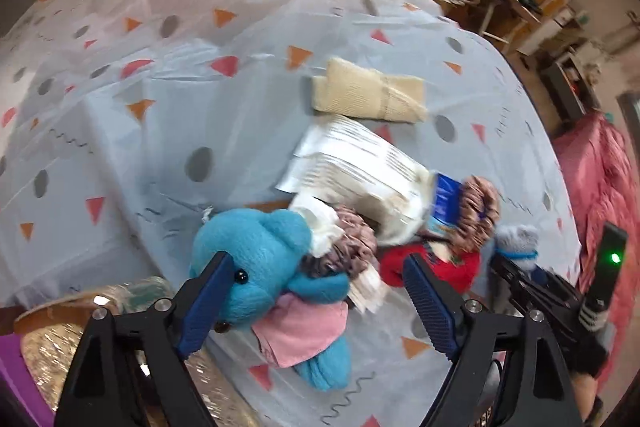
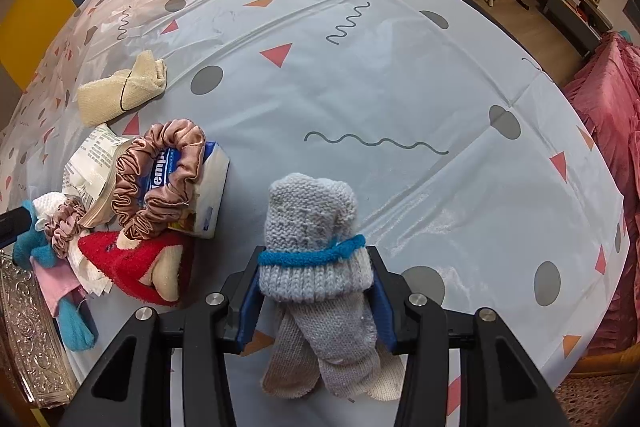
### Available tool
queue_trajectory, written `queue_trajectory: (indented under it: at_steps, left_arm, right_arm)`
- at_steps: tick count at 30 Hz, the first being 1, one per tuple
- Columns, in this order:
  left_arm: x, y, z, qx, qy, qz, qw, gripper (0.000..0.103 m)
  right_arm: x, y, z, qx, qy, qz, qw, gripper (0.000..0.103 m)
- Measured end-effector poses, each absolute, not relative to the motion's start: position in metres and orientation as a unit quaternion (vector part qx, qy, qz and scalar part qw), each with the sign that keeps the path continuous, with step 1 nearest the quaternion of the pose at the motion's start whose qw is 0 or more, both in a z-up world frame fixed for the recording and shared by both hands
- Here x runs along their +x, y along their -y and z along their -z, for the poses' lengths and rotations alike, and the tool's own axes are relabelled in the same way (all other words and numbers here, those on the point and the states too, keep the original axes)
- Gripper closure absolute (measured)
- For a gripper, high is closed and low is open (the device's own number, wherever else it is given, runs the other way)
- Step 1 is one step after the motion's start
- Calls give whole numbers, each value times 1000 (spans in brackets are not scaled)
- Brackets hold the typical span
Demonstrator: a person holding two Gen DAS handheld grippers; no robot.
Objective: Organize soft objects
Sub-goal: 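Grasp the blue teddy bear with the left tool while the right tool holds the glove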
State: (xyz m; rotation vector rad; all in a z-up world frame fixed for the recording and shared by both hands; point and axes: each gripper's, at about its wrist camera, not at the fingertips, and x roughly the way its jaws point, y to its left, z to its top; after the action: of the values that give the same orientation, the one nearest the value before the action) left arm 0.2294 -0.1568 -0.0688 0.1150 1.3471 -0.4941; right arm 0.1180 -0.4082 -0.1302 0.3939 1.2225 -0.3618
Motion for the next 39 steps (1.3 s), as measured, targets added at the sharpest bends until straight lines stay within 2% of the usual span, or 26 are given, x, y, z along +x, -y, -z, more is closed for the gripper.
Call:
queue_trajectory:
  at_steps: [9, 11, 13, 16, 19, 32, 33, 34, 39]
  left_arm:
    - [172, 184, 57, 21, -600, 318, 734, 17]
    - [165, 178, 50, 14, -595, 291, 749, 20]
    - [159, 170, 45, 10, -596, 268, 757, 30]
    - [143, 159, 41, -4, -599, 242, 763, 37]
    - [124, 162, 54, 9, -604, 230, 763, 46]
    - [145, 167, 126, -41, -603, 98, 791, 42]
    - [144, 169, 126, -27, -596, 104, 795, 55]
    - [142, 171, 124, -13, -593, 114, 797, 61]
    - [122, 167, 118, 13, -578, 147, 802, 69]
  right_arm:
    - [117, 408, 130, 183, -566, 170, 786, 56]
    - [117, 407, 130, 181, -566, 169, 786, 56]
    - [117, 407, 129, 183, -566, 169, 786, 56]
    - [117, 407, 130, 184, -566, 168, 786, 56]
    - [116, 408, 129, 186, -565, 166, 787, 56]
    - [116, 408, 130, 176, -569, 161, 787, 55]
    - [117, 407, 130, 174, -569, 162, 787, 55]
    - [118, 407, 131, 173, -570, 162, 787, 56]
    - [123, 401, 134, 158, -576, 165, 785, 56]
